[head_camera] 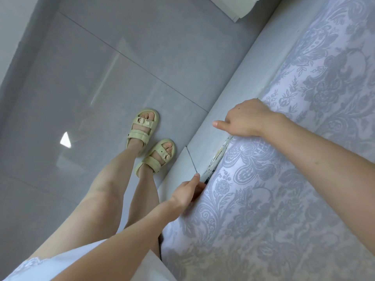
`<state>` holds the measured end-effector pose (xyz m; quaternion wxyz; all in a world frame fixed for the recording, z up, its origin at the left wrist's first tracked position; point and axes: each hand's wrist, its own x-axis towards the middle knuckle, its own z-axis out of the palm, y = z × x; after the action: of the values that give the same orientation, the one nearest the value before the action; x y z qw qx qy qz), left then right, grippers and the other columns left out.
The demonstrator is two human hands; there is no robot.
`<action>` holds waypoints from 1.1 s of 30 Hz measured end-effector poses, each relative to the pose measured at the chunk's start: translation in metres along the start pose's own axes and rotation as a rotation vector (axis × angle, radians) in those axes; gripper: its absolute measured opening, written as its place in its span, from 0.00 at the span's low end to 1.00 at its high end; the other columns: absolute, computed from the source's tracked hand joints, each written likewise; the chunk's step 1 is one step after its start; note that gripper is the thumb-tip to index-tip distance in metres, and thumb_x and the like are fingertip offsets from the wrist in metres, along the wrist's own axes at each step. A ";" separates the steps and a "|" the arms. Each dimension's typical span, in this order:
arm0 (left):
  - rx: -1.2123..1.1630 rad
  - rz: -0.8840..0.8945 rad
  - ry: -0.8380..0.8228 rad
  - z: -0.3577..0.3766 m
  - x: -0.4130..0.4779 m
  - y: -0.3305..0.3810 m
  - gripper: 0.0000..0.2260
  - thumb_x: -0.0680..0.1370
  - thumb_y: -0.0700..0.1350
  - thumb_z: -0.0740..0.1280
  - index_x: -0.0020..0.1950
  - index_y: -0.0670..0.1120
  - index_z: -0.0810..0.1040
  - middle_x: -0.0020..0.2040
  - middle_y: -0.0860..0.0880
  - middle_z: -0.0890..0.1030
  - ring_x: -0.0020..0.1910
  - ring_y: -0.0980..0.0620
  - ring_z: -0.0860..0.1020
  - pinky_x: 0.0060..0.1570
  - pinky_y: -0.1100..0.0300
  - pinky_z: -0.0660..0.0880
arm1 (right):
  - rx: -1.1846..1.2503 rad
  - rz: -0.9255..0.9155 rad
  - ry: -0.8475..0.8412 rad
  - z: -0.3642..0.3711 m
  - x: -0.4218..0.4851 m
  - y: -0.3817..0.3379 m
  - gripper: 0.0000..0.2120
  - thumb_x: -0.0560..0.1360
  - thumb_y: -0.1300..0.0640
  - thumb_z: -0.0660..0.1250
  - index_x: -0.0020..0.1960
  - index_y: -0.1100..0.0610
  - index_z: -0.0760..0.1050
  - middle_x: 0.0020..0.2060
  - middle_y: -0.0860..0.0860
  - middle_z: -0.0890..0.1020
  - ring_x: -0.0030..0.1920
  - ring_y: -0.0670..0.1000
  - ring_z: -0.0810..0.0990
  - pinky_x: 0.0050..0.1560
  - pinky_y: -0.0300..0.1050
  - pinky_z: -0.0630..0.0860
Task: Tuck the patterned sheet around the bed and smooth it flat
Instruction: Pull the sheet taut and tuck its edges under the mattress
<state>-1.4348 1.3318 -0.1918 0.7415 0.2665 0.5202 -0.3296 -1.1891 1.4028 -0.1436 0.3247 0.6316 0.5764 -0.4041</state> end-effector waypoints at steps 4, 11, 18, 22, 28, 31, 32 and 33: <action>0.028 -0.065 -0.008 0.008 0.003 -0.002 0.25 0.78 0.63 0.51 0.52 0.49 0.81 0.53 0.48 0.83 0.52 0.49 0.81 0.58 0.56 0.72 | 0.043 -0.130 0.054 0.019 -0.032 -0.042 0.28 0.79 0.38 0.42 0.32 0.52 0.67 0.30 0.48 0.72 0.40 0.51 0.71 0.64 0.51 0.63; -0.071 -0.069 -0.048 0.006 0.002 -0.009 0.26 0.79 0.61 0.50 0.50 0.45 0.81 0.46 0.48 0.84 0.44 0.49 0.80 0.53 0.58 0.73 | -0.170 -0.014 -0.146 0.060 -0.025 -0.068 0.32 0.79 0.36 0.41 0.56 0.52 0.78 0.57 0.52 0.80 0.62 0.51 0.73 0.65 0.50 0.58; -0.162 0.069 0.083 -0.037 -0.010 -0.041 0.21 0.81 0.56 0.54 0.52 0.44 0.81 0.52 0.46 0.83 0.48 0.50 0.79 0.47 0.61 0.72 | -0.057 0.101 -0.176 0.056 0.003 -0.074 0.31 0.78 0.34 0.45 0.53 0.53 0.78 0.56 0.53 0.80 0.60 0.54 0.76 0.51 0.44 0.66; -0.240 0.127 0.116 -0.062 -0.025 -0.065 0.18 0.82 0.50 0.56 0.52 0.39 0.79 0.49 0.43 0.82 0.45 0.50 0.79 0.42 0.63 0.73 | 0.304 0.152 0.064 0.054 -0.004 -0.068 0.23 0.77 0.38 0.55 0.39 0.52 0.79 0.38 0.50 0.80 0.49 0.55 0.77 0.45 0.43 0.67; -0.079 0.219 0.131 -0.086 -0.041 -0.105 0.15 0.82 0.48 0.56 0.50 0.43 0.80 0.50 0.48 0.81 0.50 0.51 0.76 0.58 0.58 0.70 | 0.300 0.111 0.304 0.066 -0.038 -0.108 0.16 0.79 0.45 0.58 0.53 0.52 0.81 0.53 0.49 0.82 0.58 0.53 0.75 0.63 0.45 0.63; 0.019 0.220 0.105 -0.091 -0.053 -0.132 0.15 0.81 0.49 0.56 0.48 0.46 0.81 0.50 0.51 0.81 0.51 0.53 0.76 0.58 0.60 0.69 | 0.187 -0.024 0.289 0.087 -0.060 -0.156 0.21 0.78 0.45 0.53 0.48 0.55 0.82 0.45 0.50 0.84 0.52 0.54 0.77 0.59 0.45 0.65; 0.051 0.216 0.104 -0.092 -0.056 -0.141 0.15 0.81 0.50 0.56 0.48 0.48 0.81 0.51 0.52 0.81 0.51 0.53 0.76 0.58 0.61 0.69 | 0.136 -0.046 0.231 0.095 -0.065 -0.170 0.22 0.79 0.45 0.51 0.49 0.54 0.81 0.47 0.50 0.83 0.54 0.54 0.76 0.64 0.45 0.63; 0.077 0.209 0.102 -0.092 -0.057 -0.149 0.14 0.81 0.51 0.57 0.48 0.49 0.81 0.52 0.53 0.81 0.52 0.53 0.76 0.57 0.61 0.69 | 0.078 -0.047 0.163 0.103 -0.068 -0.180 0.22 0.80 0.45 0.50 0.53 0.53 0.81 0.50 0.49 0.82 0.57 0.53 0.75 0.69 0.46 0.59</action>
<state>-1.6177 1.3161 -0.1744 0.7335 0.3639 0.5137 -0.2563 -1.3821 1.3035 -0.1213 0.2422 0.6609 0.5994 -0.3811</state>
